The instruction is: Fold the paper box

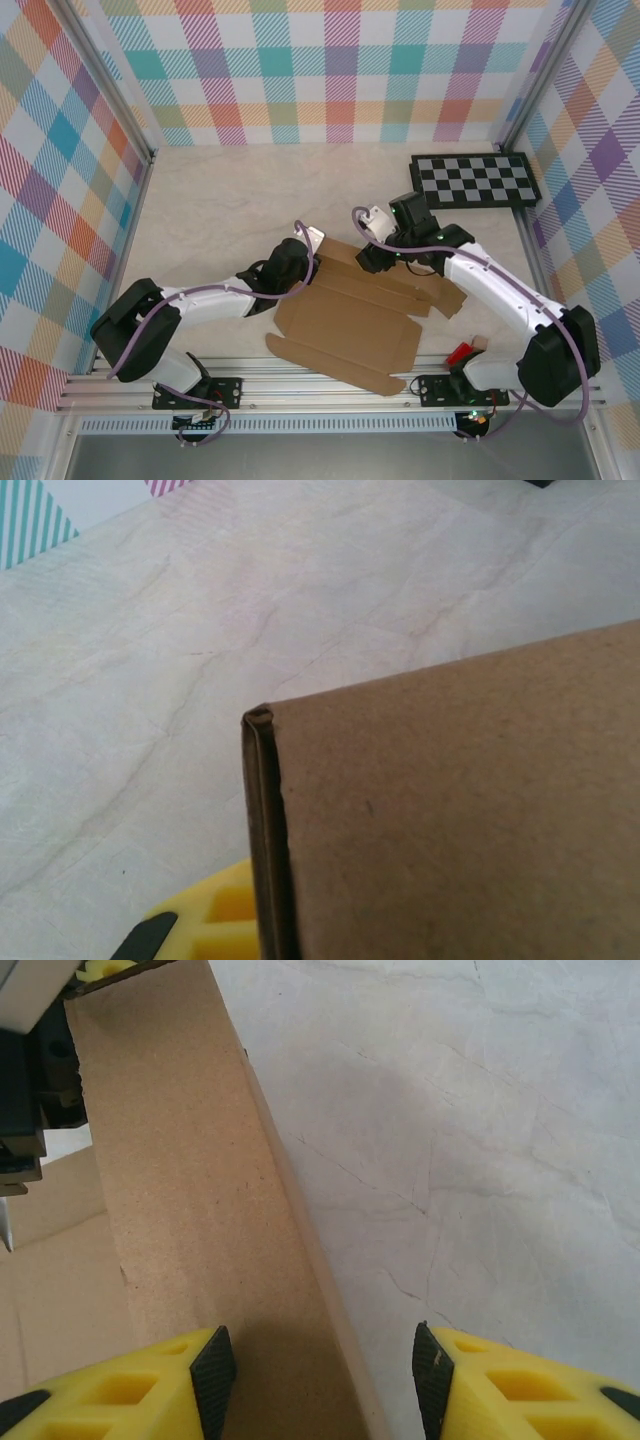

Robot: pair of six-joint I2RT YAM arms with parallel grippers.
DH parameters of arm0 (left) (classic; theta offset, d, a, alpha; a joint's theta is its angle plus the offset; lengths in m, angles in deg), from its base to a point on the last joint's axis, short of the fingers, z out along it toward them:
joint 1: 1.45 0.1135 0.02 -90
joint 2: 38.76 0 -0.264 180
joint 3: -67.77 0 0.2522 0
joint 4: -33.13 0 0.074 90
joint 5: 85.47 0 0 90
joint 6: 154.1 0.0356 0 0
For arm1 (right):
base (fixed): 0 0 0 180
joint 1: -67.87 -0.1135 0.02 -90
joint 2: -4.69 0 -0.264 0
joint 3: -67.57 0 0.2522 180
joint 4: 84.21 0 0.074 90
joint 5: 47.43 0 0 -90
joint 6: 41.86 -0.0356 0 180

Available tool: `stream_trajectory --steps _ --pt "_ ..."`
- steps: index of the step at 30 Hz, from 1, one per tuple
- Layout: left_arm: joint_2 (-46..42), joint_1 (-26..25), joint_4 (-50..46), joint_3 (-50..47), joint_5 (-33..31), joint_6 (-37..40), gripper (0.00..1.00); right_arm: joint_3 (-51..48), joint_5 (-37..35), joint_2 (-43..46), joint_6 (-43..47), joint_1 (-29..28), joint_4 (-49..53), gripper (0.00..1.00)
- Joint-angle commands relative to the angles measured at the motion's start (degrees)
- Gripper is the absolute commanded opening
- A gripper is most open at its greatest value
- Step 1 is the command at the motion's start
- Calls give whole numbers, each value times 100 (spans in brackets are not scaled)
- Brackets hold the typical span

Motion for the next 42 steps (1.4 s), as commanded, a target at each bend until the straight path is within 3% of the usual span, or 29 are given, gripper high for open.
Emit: stream_trajectory --steps 1,3,8,13,15,19,24,33,36,42 --pt "-71 59 -334 -12 147 333 6 35 272 -136 -229 30 98 52" --pt "-34 79 -521 30 176 282 17 -4 236 -195 -248 33 81 51" --pt "-113 163 -771 -92 371 216 27 -182 217 -236 -309 39 4 49" --pt "-458 210 -830 -361 466 -19 48 -291 49 -227 -277 36 18 48" --pt "-489 241 -892 -395 468 -116 52 -316 42 -216 -267 28 13 48" --pt "-412 464 -1010 -317 786 -318 50 -305 47 -192 -306 29 -41 48" --pt "-638 761 -252 -817 1527 -651 46 -93 22 -334 -370 35 30 47" --pt "-791 759 1241 -1741 1417 -927 54 -52 -35 -361 -440 26 -60 45" --pt "-524 761 1664 -1787 1426 -1081 58 -62 -38 -329 -449 27 -35 45" --pt "213 761 2499 -1658 1483 -1290 57 -206 -50 -215 -515 26 -157 44"
